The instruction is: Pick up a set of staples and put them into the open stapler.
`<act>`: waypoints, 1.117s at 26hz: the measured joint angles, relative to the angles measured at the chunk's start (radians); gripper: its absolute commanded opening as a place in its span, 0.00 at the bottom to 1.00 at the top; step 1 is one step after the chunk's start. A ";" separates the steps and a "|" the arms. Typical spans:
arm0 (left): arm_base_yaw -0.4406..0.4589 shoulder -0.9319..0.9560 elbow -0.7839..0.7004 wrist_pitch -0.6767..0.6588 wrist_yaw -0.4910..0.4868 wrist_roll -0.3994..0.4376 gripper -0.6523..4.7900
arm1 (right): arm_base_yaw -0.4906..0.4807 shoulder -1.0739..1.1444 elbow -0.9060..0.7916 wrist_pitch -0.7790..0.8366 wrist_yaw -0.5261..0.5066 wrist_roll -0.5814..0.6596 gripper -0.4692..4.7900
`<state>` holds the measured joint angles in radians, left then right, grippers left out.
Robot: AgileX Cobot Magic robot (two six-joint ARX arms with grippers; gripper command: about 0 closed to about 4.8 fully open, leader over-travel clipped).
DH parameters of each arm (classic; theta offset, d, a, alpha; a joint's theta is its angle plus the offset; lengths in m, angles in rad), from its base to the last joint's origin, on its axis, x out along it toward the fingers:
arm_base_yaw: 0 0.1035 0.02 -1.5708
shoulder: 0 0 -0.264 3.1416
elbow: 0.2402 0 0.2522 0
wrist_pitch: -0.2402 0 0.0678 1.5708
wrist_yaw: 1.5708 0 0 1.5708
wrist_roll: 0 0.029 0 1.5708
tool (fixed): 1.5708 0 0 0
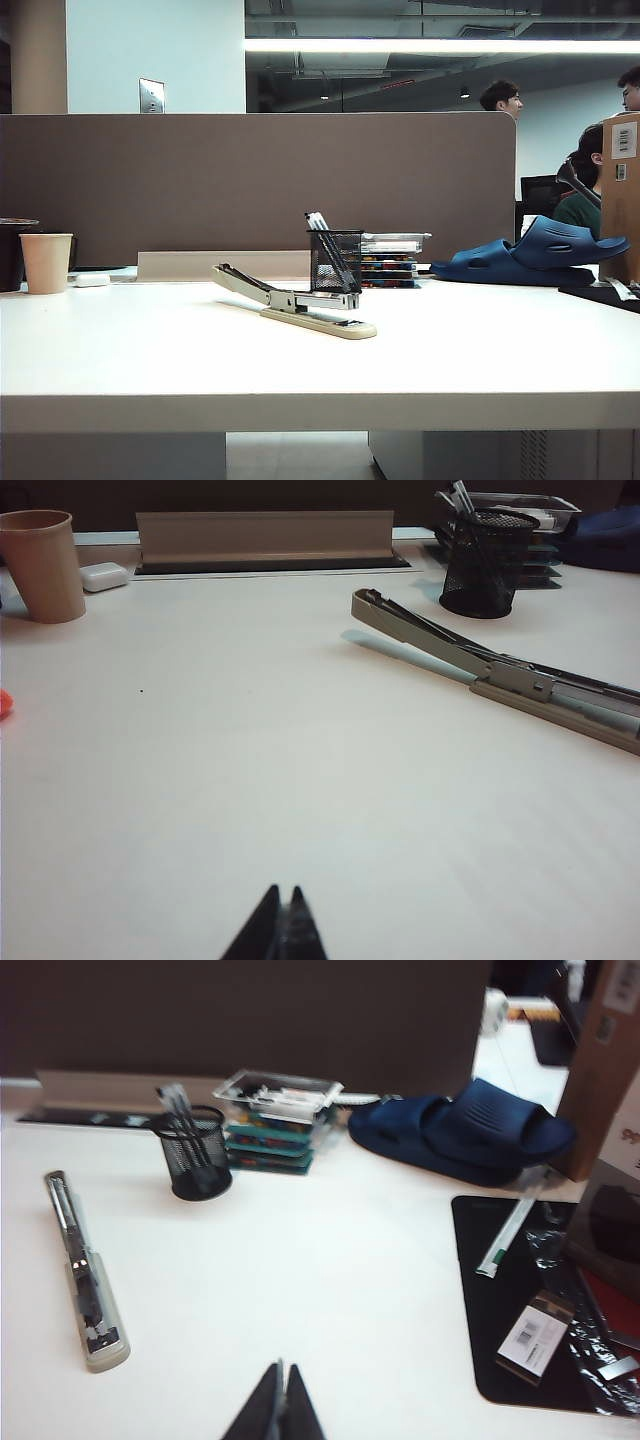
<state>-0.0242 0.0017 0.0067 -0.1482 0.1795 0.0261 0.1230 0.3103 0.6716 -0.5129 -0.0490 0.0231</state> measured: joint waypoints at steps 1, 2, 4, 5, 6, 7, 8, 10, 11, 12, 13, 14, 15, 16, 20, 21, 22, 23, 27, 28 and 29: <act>0.000 0.000 0.000 0.000 0.000 0.000 0.11 | 0.000 -0.062 -0.049 0.003 -0.003 0.000 0.07; 0.000 0.000 0.000 0.000 0.000 0.000 0.11 | 0.000 -0.094 -0.079 0.012 -0.004 0.000 0.07; 0.000 0.000 0.000 0.000 0.000 0.000 0.11 | 0.000 -0.156 -0.153 0.061 -0.004 0.000 0.07; 0.000 0.000 0.000 0.000 0.000 0.000 0.11 | 0.000 -0.193 -0.195 0.077 -0.007 0.000 0.07; 0.000 0.000 0.000 0.000 0.000 0.000 0.11 | 0.000 -0.205 -0.217 0.090 -0.013 0.000 0.07; 0.000 0.000 0.000 0.000 0.000 0.000 0.11 | 0.000 -0.235 -0.263 0.127 -0.032 0.000 0.07; 0.000 0.000 0.000 -0.001 0.000 0.000 0.11 | 0.000 -0.249 -0.284 0.141 -0.041 0.000 0.07; 0.000 0.000 0.000 -0.001 0.000 0.000 0.11 | 0.000 -0.262 -0.331 0.196 -0.059 0.000 0.07; 0.000 0.000 0.000 -0.001 0.000 0.000 0.11 | 0.002 -0.266 -0.357 0.225 -0.073 0.000 0.07; 0.000 0.000 0.000 0.000 0.000 0.000 0.11 | 0.003 -0.267 -0.377 0.240 -0.080 0.000 0.07; 0.000 0.000 0.000 0.000 0.000 0.000 0.11 | 0.003 -0.267 -0.405 0.262 -0.083 0.000 0.07; 0.000 0.000 0.000 0.002 0.000 0.000 0.11 | 0.004 -0.266 -0.420 0.274 -0.083 0.000 0.07; 0.000 0.000 0.000 0.002 0.000 0.000 0.11 | 0.005 -0.266 -0.453 0.306 -0.083 0.000 0.07; 0.000 0.000 0.000 0.002 0.000 0.000 0.11 | 0.005 -0.266 -0.471 0.333 -0.083 0.000 0.07; 0.000 0.000 0.000 0.033 0.000 0.000 0.11 | 0.005 -0.267 -0.552 0.485 -0.083 -0.001 0.07; 0.000 0.000 0.000 0.043 0.000 0.000 0.11 | 0.005 -0.267 -0.574 0.511 -0.082 -0.001 0.07; 0.000 0.000 0.000 0.055 0.000 0.000 0.11 | 0.005 -0.267 -0.597 0.533 -0.082 -0.002 0.07; 0.000 0.000 0.000 0.066 0.000 0.000 0.11 | 0.005 -0.267 -0.625 0.562 -0.082 -0.002 0.07; 0.000 0.000 0.000 0.077 0.000 0.000 0.11 | 0.005 -0.267 -0.655 0.589 -0.082 -0.003 0.07; 0.000 0.000 0.000 0.077 0.000 0.000 0.11 | 0.005 -0.267 -0.661 0.599 -0.082 -0.014 0.07; 0.000 0.000 0.000 0.077 0.000 0.000 0.11 | 0.005 -0.267 -0.664 0.600 -0.082 -0.019 0.07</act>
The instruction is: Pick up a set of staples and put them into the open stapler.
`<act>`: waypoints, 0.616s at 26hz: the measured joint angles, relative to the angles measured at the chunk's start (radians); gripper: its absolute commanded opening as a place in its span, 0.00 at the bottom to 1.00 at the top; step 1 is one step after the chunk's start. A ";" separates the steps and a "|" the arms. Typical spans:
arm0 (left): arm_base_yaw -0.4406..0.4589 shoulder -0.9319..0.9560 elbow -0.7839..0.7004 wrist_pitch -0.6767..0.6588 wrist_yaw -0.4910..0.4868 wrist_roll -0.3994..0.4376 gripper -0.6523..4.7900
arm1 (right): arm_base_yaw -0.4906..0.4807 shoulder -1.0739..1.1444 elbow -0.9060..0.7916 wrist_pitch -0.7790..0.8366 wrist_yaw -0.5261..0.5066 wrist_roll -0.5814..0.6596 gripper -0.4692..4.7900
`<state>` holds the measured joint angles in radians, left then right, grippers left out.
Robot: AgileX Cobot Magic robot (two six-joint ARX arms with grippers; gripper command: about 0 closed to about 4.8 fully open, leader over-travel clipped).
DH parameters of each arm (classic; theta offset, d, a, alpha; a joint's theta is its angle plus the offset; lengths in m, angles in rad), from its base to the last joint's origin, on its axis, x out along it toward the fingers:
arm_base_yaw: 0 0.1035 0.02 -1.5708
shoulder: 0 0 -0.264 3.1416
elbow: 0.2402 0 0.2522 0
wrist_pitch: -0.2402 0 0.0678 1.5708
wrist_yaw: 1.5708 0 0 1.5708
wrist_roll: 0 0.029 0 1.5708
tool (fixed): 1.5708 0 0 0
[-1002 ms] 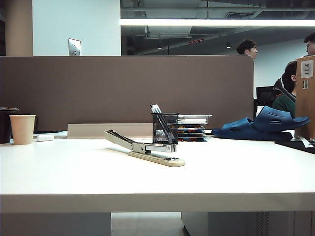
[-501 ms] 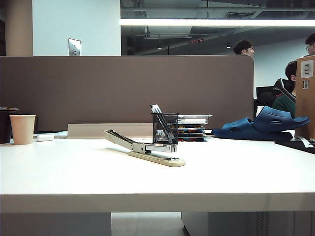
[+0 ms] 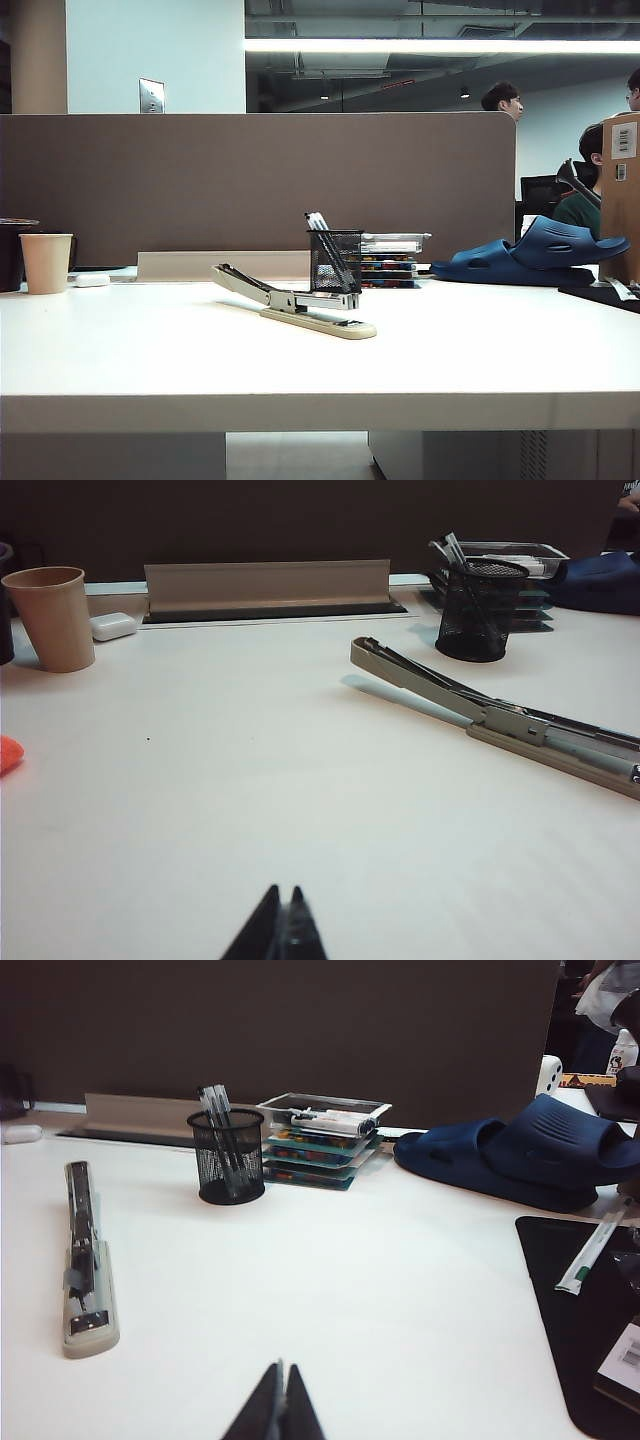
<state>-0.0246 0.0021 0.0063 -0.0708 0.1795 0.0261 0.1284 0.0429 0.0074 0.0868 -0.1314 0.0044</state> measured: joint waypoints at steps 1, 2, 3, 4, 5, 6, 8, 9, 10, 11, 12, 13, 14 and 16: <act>0.000 0.000 0.000 0.000 0.000 0.000 0.11 | 0.000 0.000 -0.002 -0.004 0.000 -0.005 0.07; 0.000 0.000 0.000 0.000 0.000 0.000 0.11 | 0.000 0.000 -0.002 -0.002 0.000 -0.006 0.07; 0.000 0.000 0.000 0.000 0.000 0.000 0.11 | 0.000 0.000 -0.002 0.001 0.000 -0.014 0.07; 0.000 0.000 0.000 0.000 0.000 0.000 0.11 | 0.000 0.000 -0.002 0.002 0.000 -0.021 0.07; 0.000 0.000 0.000 0.000 0.000 0.000 0.11 | 0.000 0.000 -0.002 0.002 0.000 -0.028 0.07; 0.000 0.000 0.000 0.000 0.000 0.000 0.11 | 0.000 0.000 -0.002 0.002 0.000 -0.029 0.07; 0.000 0.000 0.000 0.000 0.000 0.000 0.11 | 0.000 0.000 -0.002 0.002 0.000 -0.031 0.07; 0.000 0.000 0.000 0.000 0.000 0.000 0.11 | 0.000 0.000 -0.002 0.002 0.000 -0.031 0.07; 0.000 0.000 0.000 0.000 0.000 0.000 0.11 | 0.000 0.000 -0.002 0.002 0.000 -0.031 0.07; 0.000 0.000 0.000 0.000 0.000 0.000 0.11 | 0.000 0.000 -0.002 0.002 0.000 -0.031 0.07; 0.000 0.000 0.000 0.000 0.000 0.000 0.11 | 0.000 0.000 -0.002 0.002 0.000 -0.031 0.07; 0.000 0.000 0.000 0.000 0.000 0.000 0.11 | 0.000 0.000 -0.002 0.002 0.000 -0.031 0.07; 0.000 0.000 0.000 0.000 0.000 0.000 0.11 | 0.000 0.000 -0.002 0.002 0.000 -0.031 0.07; 0.000 0.000 0.000 0.000 0.000 0.000 0.11 | 0.000 0.000 -0.002 0.002 0.000 -0.031 0.07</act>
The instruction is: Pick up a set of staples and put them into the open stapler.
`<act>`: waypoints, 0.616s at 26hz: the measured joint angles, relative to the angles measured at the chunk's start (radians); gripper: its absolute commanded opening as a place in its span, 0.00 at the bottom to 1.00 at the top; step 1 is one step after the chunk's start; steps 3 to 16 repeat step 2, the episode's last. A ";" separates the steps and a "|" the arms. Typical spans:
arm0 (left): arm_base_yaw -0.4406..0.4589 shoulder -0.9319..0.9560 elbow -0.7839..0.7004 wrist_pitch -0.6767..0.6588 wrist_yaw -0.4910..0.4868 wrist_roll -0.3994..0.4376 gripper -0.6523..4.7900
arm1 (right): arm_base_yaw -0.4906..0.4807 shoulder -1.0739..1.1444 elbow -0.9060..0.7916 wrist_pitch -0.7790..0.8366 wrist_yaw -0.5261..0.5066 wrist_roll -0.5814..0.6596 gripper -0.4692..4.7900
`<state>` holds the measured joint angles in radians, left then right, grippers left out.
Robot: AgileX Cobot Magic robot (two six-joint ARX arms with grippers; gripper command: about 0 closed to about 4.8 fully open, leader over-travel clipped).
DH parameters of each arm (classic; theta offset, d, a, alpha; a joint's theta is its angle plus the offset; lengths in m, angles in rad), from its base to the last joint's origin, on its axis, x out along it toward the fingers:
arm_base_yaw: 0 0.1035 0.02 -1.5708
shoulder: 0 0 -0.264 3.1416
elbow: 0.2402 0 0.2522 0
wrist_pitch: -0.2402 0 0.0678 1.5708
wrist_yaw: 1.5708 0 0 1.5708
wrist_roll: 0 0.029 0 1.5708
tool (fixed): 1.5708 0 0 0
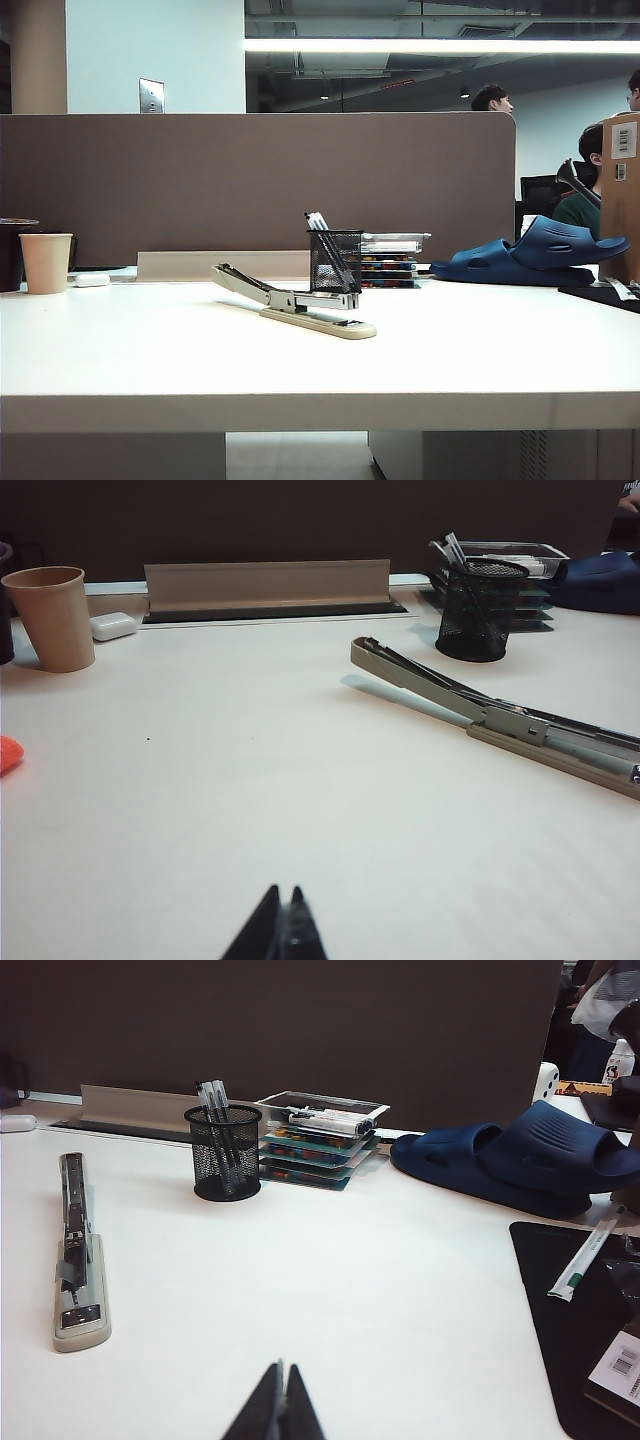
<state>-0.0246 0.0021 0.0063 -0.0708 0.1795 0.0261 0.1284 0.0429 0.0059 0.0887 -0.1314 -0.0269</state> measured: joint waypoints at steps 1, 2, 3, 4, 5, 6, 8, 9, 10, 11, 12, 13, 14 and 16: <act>0.000 0.000 0.000 0.000 0.000 0.000 0.11 | 0.000 0.000 0.000 0.000 0.000 0.000 0.07; 0.000 0.000 0.000 0.000 0.000 0.000 0.11 | 0.000 0.000 0.000 0.000 0.000 0.000 0.07; 0.000 0.000 0.000 0.000 0.000 0.000 0.11 | 0.000 0.000 0.000 0.000 0.000 0.000 0.07; 0.000 0.000 0.000 0.000 0.000 0.000 0.11 | 0.000 0.000 0.000 0.000 0.000 0.000 0.07; 0.000 0.000 0.000 0.000 0.000 0.000 0.11 | 0.000 0.000 0.000 0.000 0.000 0.000 0.07; 0.000 0.000 0.000 0.000 0.000 0.000 0.11 | 0.000 0.000 0.000 0.000 0.000 0.000 0.07; 0.000 0.000 0.000 0.000 0.000 0.000 0.11 | 0.000 0.000 0.000 0.000 0.000 0.000 0.07; 0.000 0.000 0.000 0.000 0.000 0.000 0.11 | 0.000 0.000 0.000 0.000 0.000 0.000 0.07; 0.000 0.000 0.000 0.000 0.000 0.000 0.11 | 0.000 0.000 0.000 0.000 0.000 0.000 0.07; 0.000 0.000 0.000 0.000 0.000 0.000 0.11 | 0.000 0.000 0.000 0.000 0.000 0.000 0.07; 0.000 0.000 0.000 0.000 0.000 0.000 0.11 | 0.000 0.000 0.000 0.000 0.000 0.000 0.07; 0.000 0.000 0.000 0.000 0.000 0.000 0.11 | 0.000 0.000 0.000 0.000 0.000 0.000 0.07; 0.000 0.000 0.000 0.000 0.000 0.000 0.11 | 0.000 0.000 0.000 0.000 0.000 0.000 0.07; 0.000 0.000 0.000 0.000 0.000 0.000 0.11 | 0.000 0.000 0.000 0.000 0.000 0.000 0.07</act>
